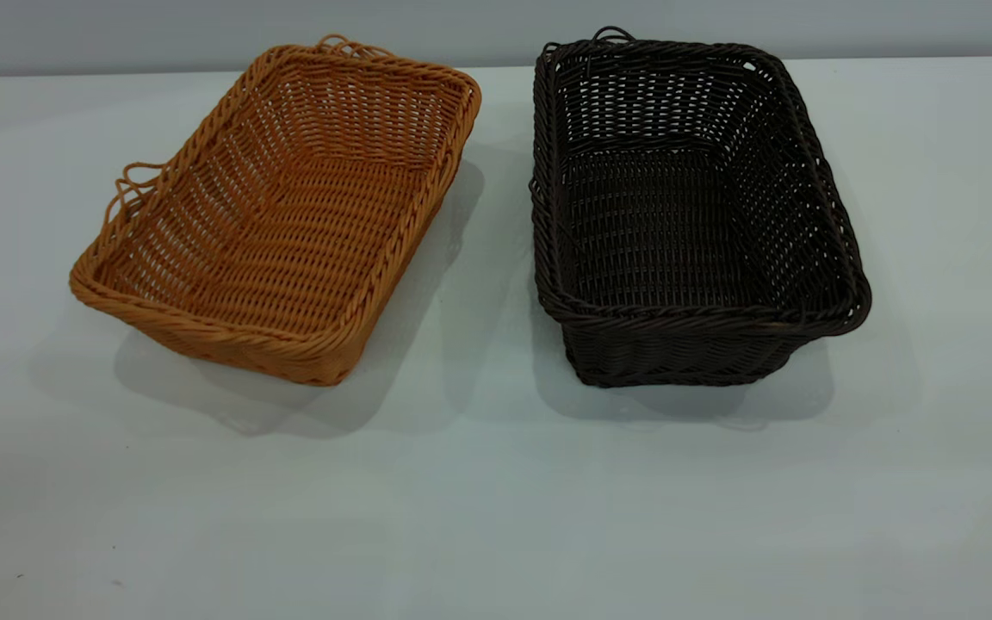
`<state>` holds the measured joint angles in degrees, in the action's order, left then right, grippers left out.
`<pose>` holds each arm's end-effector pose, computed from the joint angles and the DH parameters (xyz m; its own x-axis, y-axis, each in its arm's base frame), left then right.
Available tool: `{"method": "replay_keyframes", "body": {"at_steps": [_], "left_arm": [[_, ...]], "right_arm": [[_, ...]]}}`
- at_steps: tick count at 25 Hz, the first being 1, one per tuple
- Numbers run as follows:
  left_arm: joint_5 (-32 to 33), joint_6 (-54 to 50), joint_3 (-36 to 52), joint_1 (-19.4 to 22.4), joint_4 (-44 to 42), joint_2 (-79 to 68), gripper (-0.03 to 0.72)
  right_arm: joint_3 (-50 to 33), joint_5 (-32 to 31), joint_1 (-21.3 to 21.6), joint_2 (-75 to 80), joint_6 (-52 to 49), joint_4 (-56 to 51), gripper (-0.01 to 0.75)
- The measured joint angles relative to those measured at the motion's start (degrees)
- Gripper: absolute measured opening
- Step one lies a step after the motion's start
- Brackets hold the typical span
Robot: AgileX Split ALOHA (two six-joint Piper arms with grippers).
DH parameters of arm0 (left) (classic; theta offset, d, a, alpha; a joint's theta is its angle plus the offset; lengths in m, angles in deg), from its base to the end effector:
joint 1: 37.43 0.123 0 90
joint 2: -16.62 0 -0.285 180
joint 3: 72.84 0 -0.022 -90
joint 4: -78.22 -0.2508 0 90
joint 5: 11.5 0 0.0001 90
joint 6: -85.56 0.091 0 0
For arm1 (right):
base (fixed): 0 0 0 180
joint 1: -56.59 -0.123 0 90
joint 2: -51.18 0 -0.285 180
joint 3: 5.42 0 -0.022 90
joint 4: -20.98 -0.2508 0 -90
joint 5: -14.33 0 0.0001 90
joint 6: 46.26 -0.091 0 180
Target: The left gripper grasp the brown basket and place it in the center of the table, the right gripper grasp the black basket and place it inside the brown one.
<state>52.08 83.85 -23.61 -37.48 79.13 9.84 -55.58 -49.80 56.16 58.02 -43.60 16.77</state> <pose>-0.0083 -0.0013 0.2701 -0.4939 -0.0365 -0.8688 -0.0050 0.9992 -0.0391 -0.0069 0.0060 0.2650 -0.5151 -0.0182 -0.8569 -0.0714 0.9972 0.0218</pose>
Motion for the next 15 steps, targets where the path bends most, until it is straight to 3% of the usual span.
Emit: {"method": "replay_keyframes", "body": {"at_steps": [15], "left_arm": [[-2.46,0.33,-0.75,0.0,0.0,-5.53,0.414]], "right_arm": [[0.94,1.66,0.0,6.35,4.08,-3.92,0.531]]}}
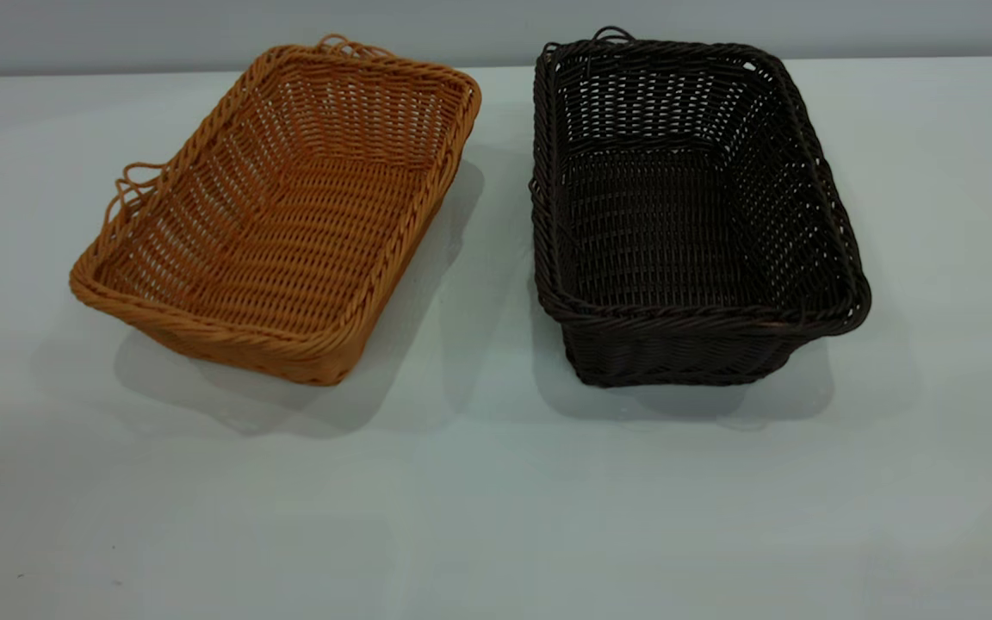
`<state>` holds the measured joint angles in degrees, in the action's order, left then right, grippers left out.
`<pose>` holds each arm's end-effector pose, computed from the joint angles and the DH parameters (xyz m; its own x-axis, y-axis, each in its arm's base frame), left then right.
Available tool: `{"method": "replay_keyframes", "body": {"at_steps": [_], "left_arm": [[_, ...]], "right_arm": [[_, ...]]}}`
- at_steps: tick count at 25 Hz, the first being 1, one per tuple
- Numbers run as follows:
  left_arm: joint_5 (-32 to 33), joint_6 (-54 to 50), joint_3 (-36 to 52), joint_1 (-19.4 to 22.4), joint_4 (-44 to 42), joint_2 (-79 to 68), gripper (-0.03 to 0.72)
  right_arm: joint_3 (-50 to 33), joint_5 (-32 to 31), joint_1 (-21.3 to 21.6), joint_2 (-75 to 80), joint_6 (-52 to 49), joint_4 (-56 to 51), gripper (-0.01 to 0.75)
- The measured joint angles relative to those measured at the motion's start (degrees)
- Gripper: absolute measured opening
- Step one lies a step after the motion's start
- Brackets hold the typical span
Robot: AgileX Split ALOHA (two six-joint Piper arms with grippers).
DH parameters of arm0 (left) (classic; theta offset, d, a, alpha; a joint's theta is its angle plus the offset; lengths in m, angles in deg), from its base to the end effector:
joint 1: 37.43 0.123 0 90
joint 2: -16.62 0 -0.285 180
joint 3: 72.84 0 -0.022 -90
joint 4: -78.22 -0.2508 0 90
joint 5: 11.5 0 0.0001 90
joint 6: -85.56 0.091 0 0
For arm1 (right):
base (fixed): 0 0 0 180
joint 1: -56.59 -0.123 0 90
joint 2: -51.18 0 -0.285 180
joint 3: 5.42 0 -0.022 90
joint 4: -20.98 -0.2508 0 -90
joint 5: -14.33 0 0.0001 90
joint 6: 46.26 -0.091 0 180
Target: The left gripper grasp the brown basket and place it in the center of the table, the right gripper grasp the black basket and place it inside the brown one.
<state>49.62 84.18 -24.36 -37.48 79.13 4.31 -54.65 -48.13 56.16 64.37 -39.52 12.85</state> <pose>0.0069 -0.0013 0.2772 -0.5287 -0.0313 -0.8482 -0.0041 0.9994 -0.0343 0.0088 0.0115 0.2722 -0.5620 -0.0555 -0.8253 -0.1398 0.9898 0.0287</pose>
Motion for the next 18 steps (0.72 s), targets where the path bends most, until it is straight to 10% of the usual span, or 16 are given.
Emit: {"method": "replay_keyframes", "body": {"at_steps": [18], "left_arm": [[-34.23,22.61,-11.5,0.0,18.06,-50.91,0.53]], "right_arm": [[0.57,20.4,-0.74,53.42,41.57,-45.59,0.601]]}}
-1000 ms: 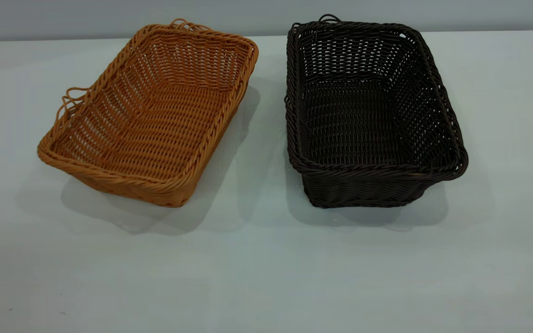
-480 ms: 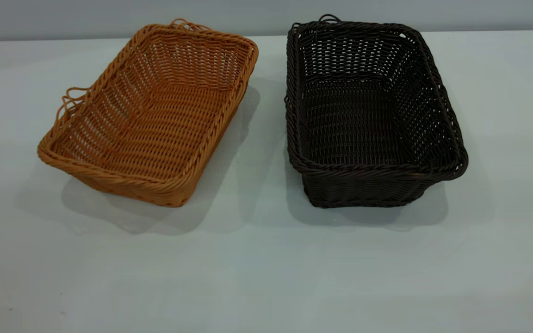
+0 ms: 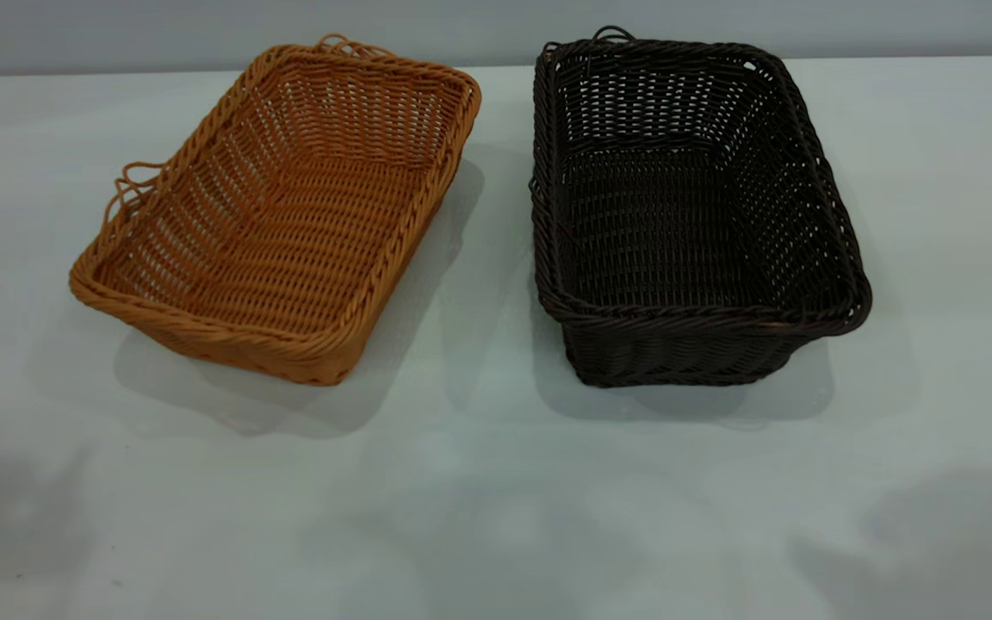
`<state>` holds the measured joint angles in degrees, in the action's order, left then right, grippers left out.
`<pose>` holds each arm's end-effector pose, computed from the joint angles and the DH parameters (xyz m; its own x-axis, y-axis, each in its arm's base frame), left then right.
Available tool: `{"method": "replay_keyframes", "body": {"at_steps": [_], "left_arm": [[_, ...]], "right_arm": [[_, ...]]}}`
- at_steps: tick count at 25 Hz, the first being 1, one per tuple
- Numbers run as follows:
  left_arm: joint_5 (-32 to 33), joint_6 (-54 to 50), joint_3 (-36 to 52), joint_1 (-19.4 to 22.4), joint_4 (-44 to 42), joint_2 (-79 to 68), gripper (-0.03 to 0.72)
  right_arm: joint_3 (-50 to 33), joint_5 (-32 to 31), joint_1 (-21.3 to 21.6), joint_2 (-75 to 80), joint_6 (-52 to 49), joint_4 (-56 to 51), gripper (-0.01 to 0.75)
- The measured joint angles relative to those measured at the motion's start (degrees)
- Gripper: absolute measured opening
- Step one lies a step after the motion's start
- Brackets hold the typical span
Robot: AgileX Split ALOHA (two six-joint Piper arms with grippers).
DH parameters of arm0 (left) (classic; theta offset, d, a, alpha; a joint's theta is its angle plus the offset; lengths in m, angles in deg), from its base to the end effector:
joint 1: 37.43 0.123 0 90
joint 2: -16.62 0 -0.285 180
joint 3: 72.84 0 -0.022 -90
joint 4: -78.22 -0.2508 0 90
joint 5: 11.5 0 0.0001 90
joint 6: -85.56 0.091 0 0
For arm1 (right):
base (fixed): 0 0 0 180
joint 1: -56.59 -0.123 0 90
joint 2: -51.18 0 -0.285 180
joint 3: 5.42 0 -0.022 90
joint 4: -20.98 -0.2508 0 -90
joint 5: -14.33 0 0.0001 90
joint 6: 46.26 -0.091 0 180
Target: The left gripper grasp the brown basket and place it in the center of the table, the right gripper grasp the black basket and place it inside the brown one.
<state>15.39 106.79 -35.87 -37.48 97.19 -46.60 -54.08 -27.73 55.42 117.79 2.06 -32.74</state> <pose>0.1952 -0.0136 0.3020 -0.5748 0.0727 -0.8151 0.1625 0.9864 -0.0266 0.1676 0.0526 0.2359 -0.7835 -0.0600 -0.6185 -0.3808 0.8329 0.4016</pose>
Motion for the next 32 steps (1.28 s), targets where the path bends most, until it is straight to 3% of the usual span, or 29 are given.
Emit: {"method": "replay_keyframes", "body": {"at_steps": [2,6,8,11,18,24,32], "left_arm": [[-1.42,5.04,-2.08,0.0,5.44,-4.6,0.53],[-2.46,14.33,-4.95,0.0,14.68,-11.0,0.53],[-2.51,18.8,-5.62,0.0,18.85,-13.05,0.53],[-2.73,24.84,-6.12,0.0,24.42,-14.82,0.531],[-2.79,29.98,-6.12,0.0,28.77,-15.01,0.531],[-2.88,30.38,-6.12,0.0,29.5,-15.01,0.531],[-2.92,30.38,-6.12,0.0,29.5,-15.01,0.531]], "right_arm": [[0.59,2.15,-3.05,5.56,3.93,-5.1,0.594],[3.76,9.37,-15.27,16.42,5.49,-9.26,0.593],[6.13,12.71,-21.03,22.0,2.81,-9.92,0.593],[9.92,13.93,-25.3,29.59,-5.35,-10.95,0.593],[16.54,10.58,-26.24,43.15,-25.23,-18.02,0.593],[16.98,9.3,-26.24,52.24,-28.48,-43.14,0.593],[18.53,21.34,-26.24,55.68,-40.46,-48.15,0.593]]}}
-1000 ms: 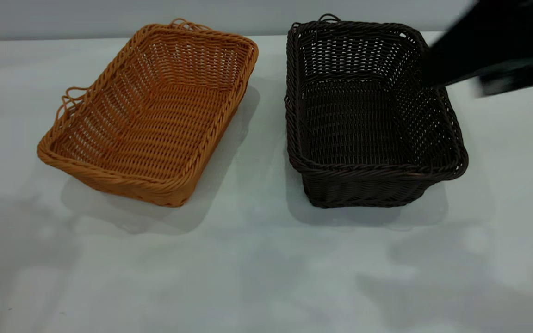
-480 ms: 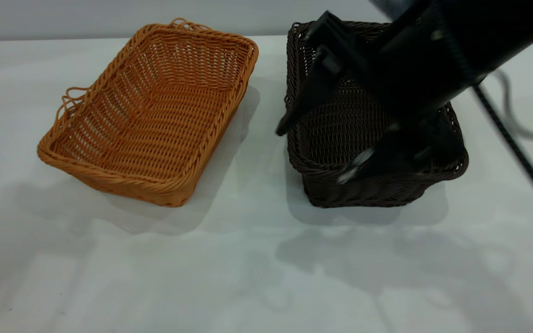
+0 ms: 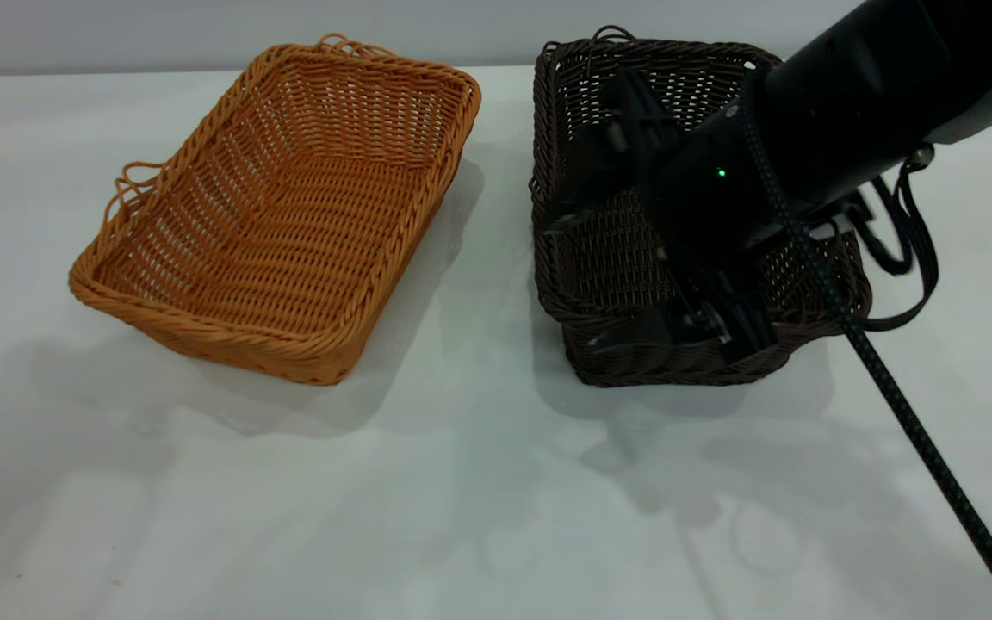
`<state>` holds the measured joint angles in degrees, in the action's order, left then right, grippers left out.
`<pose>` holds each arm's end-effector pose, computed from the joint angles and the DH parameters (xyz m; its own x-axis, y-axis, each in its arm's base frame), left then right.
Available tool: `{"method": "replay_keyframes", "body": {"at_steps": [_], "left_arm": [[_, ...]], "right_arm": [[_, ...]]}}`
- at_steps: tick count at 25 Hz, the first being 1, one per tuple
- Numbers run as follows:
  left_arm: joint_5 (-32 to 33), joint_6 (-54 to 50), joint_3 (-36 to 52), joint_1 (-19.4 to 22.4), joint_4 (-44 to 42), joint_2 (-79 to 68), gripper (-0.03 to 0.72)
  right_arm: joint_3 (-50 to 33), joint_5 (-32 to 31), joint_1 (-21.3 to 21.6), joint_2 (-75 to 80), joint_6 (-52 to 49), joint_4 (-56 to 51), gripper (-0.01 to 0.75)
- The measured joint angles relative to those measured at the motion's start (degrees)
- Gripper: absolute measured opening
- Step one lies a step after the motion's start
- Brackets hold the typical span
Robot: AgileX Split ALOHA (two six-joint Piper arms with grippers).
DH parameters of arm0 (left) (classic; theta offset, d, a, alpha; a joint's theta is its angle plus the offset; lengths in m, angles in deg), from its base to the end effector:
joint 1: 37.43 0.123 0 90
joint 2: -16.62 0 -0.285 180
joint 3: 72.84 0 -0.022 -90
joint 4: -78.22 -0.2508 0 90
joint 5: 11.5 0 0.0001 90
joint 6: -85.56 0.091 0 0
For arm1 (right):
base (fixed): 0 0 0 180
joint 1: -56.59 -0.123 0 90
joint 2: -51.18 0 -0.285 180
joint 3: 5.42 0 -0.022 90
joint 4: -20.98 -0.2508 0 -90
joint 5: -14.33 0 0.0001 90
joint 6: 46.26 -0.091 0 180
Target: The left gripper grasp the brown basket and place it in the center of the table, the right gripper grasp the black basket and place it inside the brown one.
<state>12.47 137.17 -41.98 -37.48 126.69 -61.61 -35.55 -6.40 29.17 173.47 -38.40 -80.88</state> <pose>0.2565 -0.0280 0.2904 -0.5533 0.0954 -0.8275 0.3050 0.9476 -0.0947 0.2812 0.1815 0.0795 -0.5301 0.7781 0.3370 0.7997 0.3265 0.5039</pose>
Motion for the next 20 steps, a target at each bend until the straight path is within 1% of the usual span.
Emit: {"method": "replay_keyframes", "body": {"at_steps": [2,5,12,14,20], "left_arm": [[-0.37,0.0,0.0,0.0,0.0,0.0,0.531],[-0.82,0.02,0.0,0.0,0.0,0.0,0.531],[-0.19,0.02,-1.28,0.0,0.0,-1.72,0.531],[0.5,0.02,-2.53,0.0,0.0,-3.52,0.531],[3.13,0.02,-7.56,0.0,0.0,-12.33,0.531]], "right_arm": [[0.0,3.52,0.0,0.05,-2.76,-0.06,0.593],[0.04,6.17,-0.12,0.61,-4.91,-0.36,0.59],[0.49,9.09,-0.62,5.57,-8.23,-0.61,0.584],[1.04,9.42,-0.62,6.77,-8.91,-0.68,0.584],[4.81,13.25,-0.62,10.53,-9.29,-0.87,0.584]]}}
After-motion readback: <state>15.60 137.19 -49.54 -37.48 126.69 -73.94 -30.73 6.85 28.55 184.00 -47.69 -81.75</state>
